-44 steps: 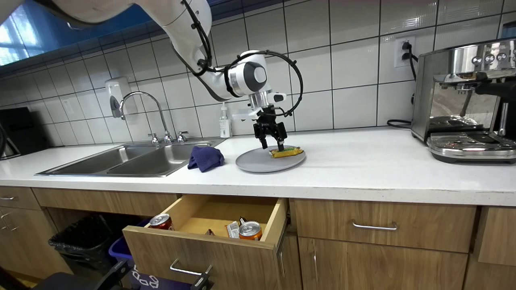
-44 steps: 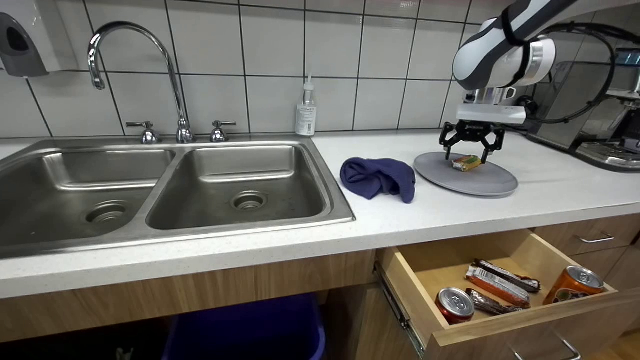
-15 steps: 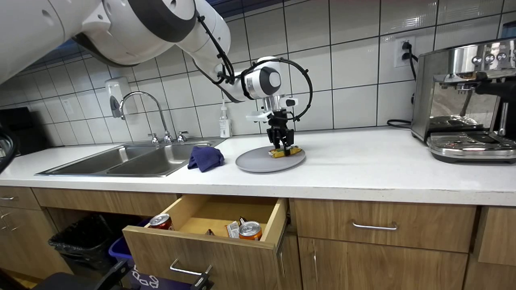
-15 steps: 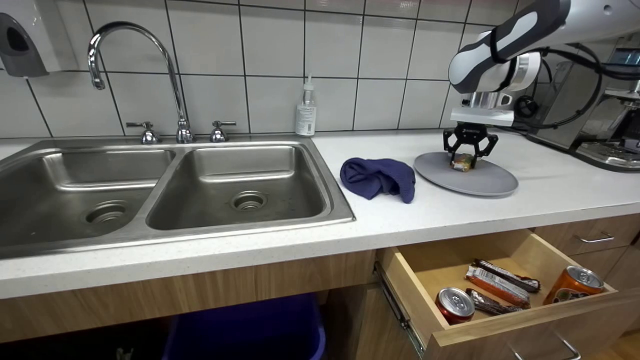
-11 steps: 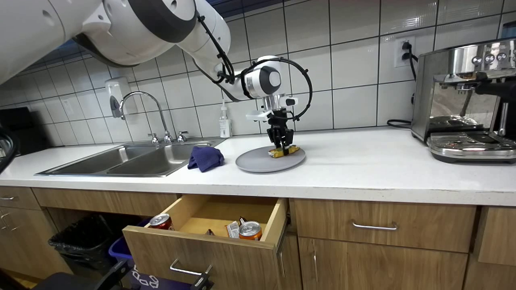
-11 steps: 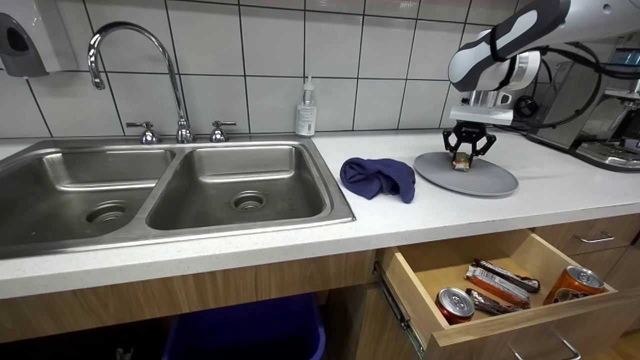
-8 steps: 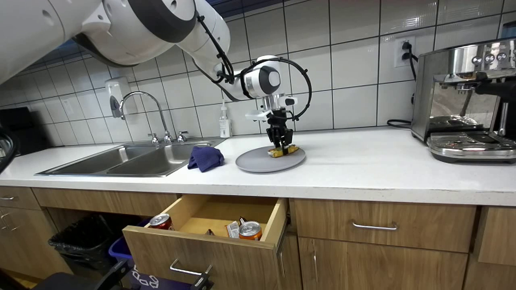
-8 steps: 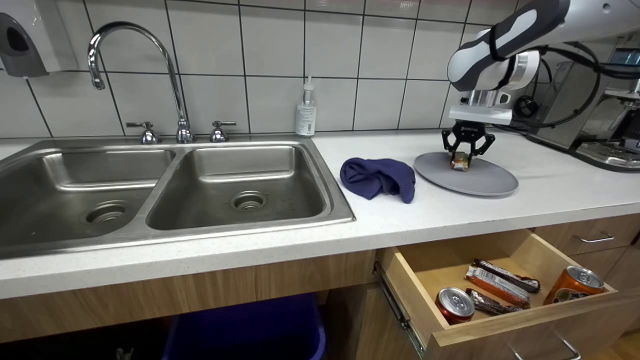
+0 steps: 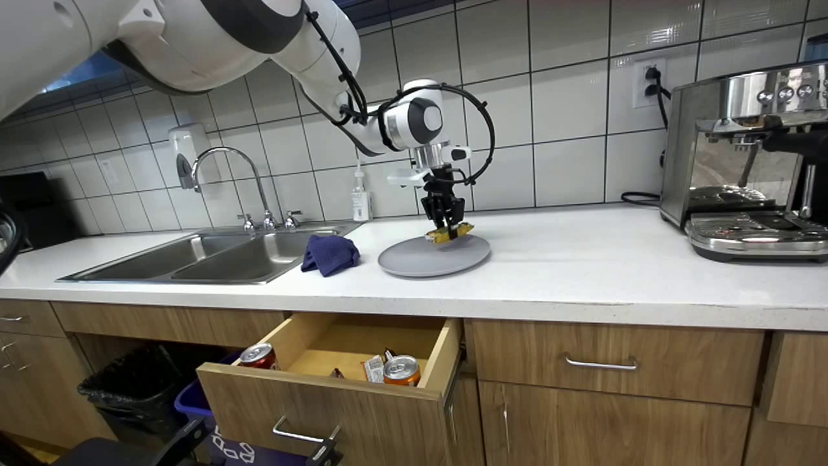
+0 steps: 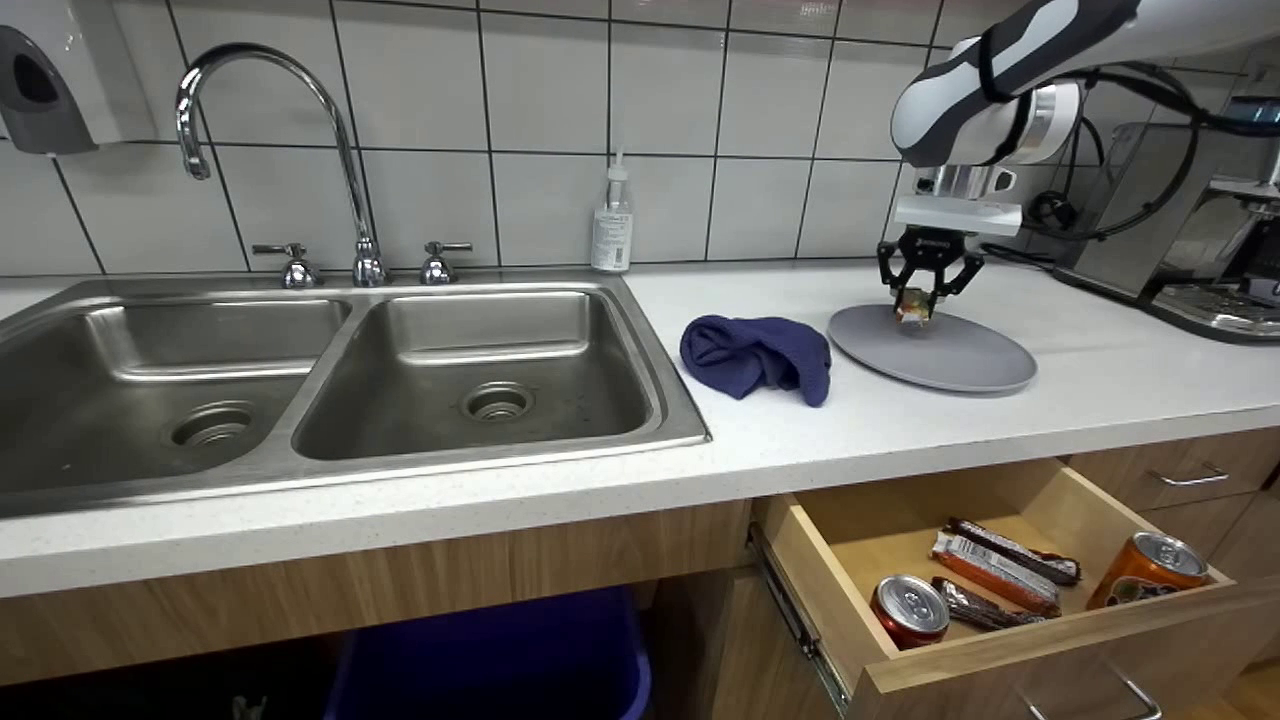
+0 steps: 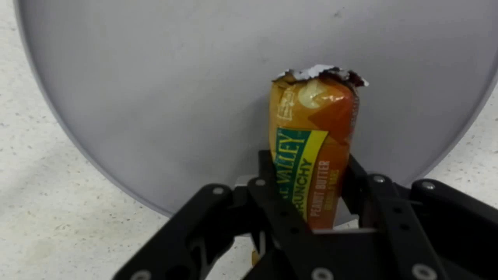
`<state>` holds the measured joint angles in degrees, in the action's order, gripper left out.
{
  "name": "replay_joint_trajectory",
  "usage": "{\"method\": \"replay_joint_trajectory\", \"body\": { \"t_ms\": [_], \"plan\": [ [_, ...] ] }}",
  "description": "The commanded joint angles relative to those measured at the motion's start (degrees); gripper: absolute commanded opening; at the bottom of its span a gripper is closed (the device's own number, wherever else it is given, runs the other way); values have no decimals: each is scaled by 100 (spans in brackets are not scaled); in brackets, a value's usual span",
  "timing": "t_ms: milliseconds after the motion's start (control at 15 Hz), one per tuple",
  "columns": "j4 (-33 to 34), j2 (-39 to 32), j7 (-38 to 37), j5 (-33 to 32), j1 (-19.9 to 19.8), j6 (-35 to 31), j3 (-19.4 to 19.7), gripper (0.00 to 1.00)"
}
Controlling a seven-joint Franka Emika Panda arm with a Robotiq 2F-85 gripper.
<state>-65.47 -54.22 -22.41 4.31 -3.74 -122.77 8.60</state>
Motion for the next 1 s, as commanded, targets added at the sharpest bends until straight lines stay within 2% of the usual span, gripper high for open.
{"method": "replay_joint_trajectory", "body": {
  "t_ms": [0,533,933],
  "plan": [
    [-881,611,218,-132,106,-377,-32,18],
    [-2588,1579,500,-500,439,-1205,16,18],
    [-3982,2341,482,-1313,723,-1872,182,18]
  ]
}}
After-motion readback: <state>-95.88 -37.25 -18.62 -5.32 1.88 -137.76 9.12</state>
